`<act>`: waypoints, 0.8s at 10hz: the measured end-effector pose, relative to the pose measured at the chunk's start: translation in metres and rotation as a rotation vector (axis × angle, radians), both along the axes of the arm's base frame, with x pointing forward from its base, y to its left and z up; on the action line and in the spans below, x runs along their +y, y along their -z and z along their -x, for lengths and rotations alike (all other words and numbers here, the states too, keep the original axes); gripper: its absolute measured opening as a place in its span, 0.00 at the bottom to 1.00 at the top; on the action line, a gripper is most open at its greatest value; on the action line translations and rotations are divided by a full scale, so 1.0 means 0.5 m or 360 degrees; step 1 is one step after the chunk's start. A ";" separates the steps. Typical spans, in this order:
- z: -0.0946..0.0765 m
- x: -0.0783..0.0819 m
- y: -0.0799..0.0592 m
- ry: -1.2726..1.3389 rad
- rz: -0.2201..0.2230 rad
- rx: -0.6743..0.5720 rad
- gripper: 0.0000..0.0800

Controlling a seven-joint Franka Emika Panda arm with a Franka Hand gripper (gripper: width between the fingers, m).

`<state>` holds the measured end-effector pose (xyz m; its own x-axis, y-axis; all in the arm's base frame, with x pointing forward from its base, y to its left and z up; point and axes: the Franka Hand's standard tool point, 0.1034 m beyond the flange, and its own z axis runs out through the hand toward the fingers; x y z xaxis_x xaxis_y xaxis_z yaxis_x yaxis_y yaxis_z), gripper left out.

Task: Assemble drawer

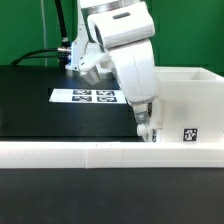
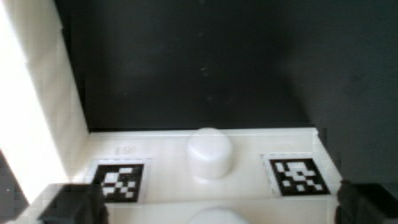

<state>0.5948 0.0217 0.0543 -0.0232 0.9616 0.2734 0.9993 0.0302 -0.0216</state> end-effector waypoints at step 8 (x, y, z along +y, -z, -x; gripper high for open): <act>-0.007 0.005 -0.005 -0.0080 -0.0002 -0.0047 0.81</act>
Offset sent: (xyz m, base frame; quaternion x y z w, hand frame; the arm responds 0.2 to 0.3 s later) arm 0.0093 0.0053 0.0196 -0.0217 0.0221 -0.0570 0.9979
